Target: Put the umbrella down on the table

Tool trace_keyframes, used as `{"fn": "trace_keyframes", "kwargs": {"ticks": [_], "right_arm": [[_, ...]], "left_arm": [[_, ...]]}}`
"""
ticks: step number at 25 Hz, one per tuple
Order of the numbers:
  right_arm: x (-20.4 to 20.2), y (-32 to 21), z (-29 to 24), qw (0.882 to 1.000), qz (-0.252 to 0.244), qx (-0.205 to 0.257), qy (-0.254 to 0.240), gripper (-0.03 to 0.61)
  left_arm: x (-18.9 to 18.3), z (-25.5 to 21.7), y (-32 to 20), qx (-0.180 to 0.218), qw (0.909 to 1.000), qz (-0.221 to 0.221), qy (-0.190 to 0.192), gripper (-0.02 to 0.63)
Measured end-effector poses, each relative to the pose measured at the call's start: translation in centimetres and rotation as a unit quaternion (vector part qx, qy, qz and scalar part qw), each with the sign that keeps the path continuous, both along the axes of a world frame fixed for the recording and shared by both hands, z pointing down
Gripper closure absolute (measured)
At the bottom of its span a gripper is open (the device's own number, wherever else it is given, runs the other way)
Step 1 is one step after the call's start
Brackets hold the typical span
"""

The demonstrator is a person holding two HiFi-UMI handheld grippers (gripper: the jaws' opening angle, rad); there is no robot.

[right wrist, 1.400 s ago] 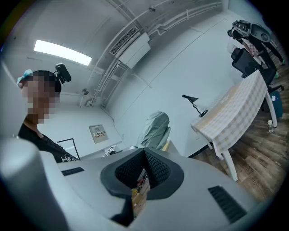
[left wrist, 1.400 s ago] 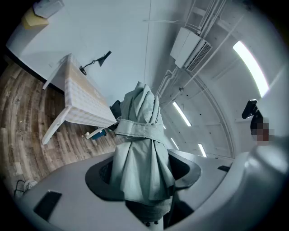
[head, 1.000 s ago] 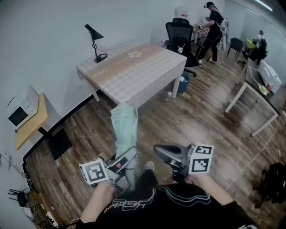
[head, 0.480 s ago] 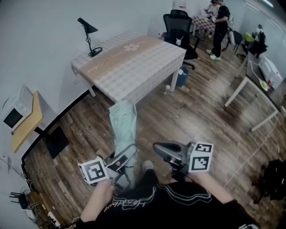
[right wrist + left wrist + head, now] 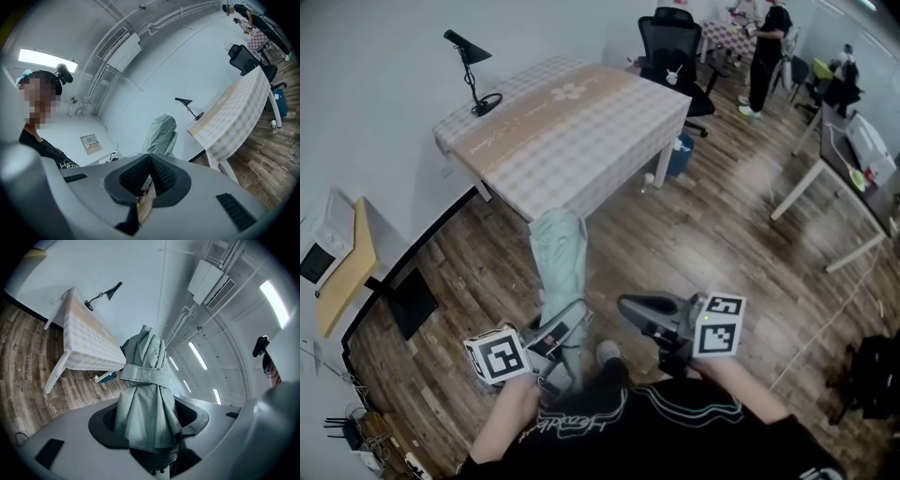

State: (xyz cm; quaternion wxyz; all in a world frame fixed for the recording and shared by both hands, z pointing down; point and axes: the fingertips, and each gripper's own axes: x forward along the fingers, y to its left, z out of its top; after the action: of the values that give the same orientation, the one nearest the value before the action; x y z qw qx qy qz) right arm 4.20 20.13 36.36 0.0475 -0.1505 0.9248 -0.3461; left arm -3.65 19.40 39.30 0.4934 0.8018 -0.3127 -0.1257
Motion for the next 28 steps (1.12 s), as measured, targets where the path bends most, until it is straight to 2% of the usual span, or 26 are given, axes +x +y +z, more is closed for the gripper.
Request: {"fn": "trace_keyframes", "kwargs": {"ticks": [6, 16, 28], "right_arm": [[-0.6, -4.9, 0.9, 1.0, 0.001, -0.012, 0.007, 0.566], [-2.6, -12.2, 1.5, 0.999, -0.017, -0.024, 0.02, 0.566], [-2.1, -18.1, 1.1, 1.0, -0.006, -0.006, 0.025, 0.566]], "left_arm": [[-0.5, 1.1, -4.6, -0.003, 0.9997, 0.003, -0.024, 0.364], [-2.5, 1.8, -12.0, -0.004, 0.9991, -0.015, -0.039, 0.364], [-2.8, 0.9, -18.3, 0.012, 0.9977, -0.015, -0.064, 0.364]]}}
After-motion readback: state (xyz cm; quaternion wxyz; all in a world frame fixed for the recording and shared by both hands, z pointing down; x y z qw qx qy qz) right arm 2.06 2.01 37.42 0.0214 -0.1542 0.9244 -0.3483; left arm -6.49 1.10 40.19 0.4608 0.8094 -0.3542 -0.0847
